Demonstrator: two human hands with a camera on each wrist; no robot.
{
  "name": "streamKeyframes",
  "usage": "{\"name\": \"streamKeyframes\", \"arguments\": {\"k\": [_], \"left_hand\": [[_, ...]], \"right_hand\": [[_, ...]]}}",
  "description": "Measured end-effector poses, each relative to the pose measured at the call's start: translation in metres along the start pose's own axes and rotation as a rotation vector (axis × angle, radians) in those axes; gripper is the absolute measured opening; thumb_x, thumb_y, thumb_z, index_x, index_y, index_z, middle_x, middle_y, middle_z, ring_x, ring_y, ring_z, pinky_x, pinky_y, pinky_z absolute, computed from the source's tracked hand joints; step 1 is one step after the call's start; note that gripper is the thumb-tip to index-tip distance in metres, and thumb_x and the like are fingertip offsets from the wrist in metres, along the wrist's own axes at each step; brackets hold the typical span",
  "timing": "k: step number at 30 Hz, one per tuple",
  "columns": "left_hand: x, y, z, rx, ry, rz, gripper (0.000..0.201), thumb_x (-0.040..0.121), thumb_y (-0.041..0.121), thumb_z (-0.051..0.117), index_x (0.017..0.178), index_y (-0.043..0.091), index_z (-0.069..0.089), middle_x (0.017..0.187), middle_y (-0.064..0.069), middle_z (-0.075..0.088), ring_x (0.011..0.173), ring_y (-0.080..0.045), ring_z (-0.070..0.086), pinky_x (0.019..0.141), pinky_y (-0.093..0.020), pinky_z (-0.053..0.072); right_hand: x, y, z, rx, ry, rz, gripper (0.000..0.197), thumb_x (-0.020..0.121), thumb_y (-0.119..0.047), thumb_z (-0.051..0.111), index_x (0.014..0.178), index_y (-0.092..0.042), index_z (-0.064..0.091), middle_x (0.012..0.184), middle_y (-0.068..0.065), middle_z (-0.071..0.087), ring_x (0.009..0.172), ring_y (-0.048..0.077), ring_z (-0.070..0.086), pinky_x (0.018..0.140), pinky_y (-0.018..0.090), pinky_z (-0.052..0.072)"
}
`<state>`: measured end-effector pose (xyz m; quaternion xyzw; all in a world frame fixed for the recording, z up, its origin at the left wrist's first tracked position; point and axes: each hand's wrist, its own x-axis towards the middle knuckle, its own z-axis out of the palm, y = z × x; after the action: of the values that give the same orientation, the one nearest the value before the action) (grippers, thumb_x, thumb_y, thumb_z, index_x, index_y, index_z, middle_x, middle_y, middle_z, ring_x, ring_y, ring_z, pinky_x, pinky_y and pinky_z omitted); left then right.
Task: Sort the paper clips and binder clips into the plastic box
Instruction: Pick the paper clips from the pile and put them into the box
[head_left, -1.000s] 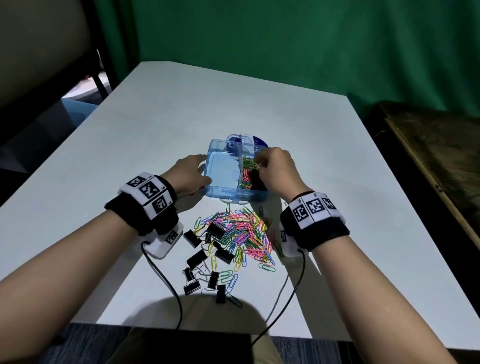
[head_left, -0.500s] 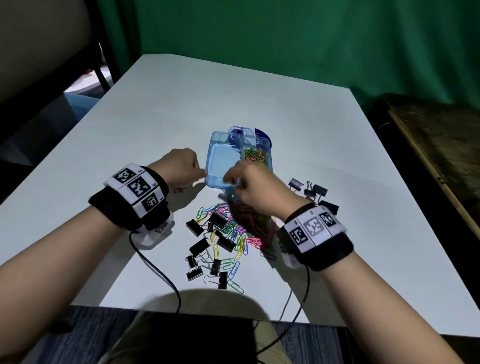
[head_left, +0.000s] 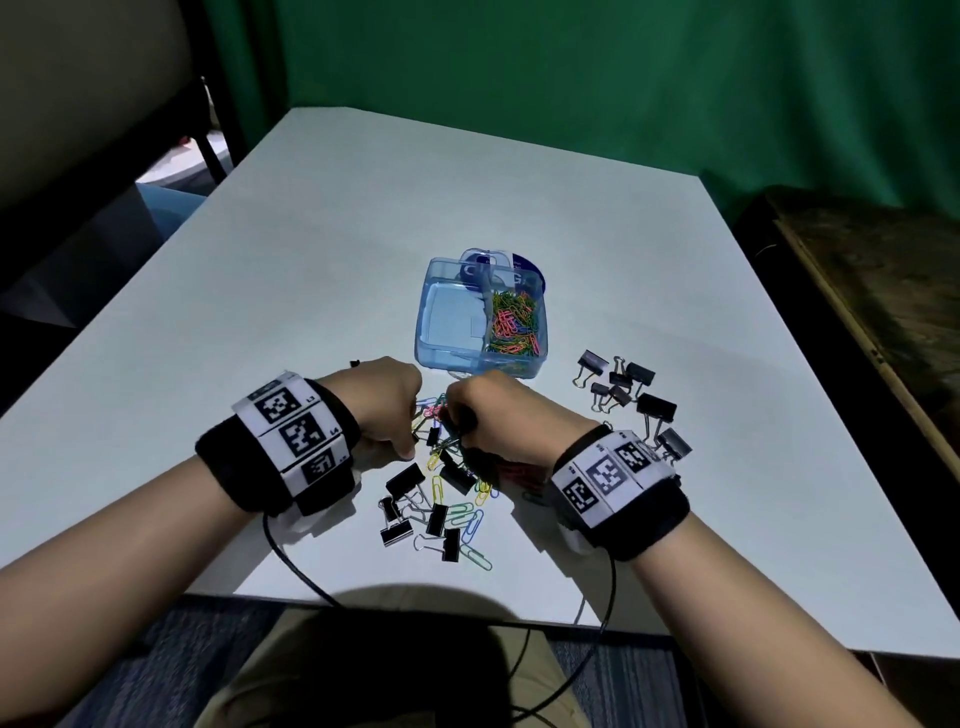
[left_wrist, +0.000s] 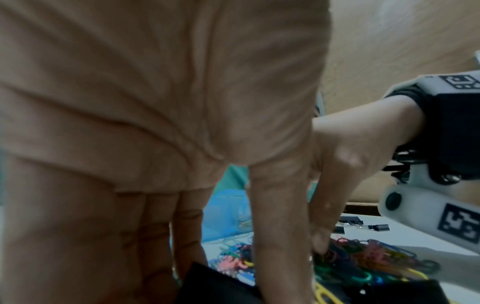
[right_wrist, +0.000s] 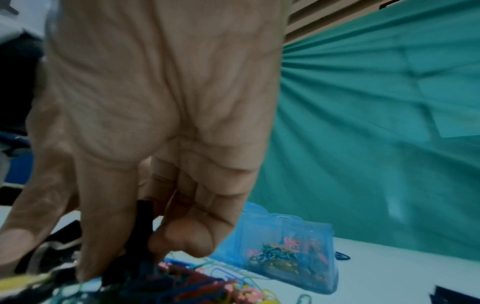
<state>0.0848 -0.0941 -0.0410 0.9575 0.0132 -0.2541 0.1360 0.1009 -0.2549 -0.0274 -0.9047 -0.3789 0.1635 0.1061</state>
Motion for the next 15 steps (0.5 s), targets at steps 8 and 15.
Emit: {"name": "streamKeyframes", "arguments": {"k": [8, 15], "left_hand": [[-0.002, -0.003, -0.004, -0.066, 0.073, 0.045, 0.027, 0.067, 0.018, 0.078, 0.088, 0.004, 0.068, 0.09, -0.01, 0.072, 0.079, -0.022, 0.065, 0.068, -0.027, 0.05], [0.001, -0.016, -0.027, -0.09, 0.261, -0.016, 0.012, 0.069, 0.01, 0.072, 0.08, 0.013, 0.068, 0.084, -0.007, 0.072, 0.073, -0.021, 0.065, 0.06, -0.025, 0.051]], "right_hand": [[-0.042, 0.048, -0.029, 0.357, 0.252, 0.34, 0.013, 0.073, -0.006, 0.075, 0.083, -0.008, 0.067, 0.079, 0.006, 0.064, 0.075, 0.019, 0.057, 0.065, 0.025, 0.043], [-0.053, 0.105, -0.023, 0.233, 0.385, 0.658, 0.018, 0.075, 0.0, 0.063, 0.077, -0.017, 0.062, 0.088, 0.011, 0.065, 0.088, 0.031, 0.06, 0.061, 0.024, 0.035]]}}
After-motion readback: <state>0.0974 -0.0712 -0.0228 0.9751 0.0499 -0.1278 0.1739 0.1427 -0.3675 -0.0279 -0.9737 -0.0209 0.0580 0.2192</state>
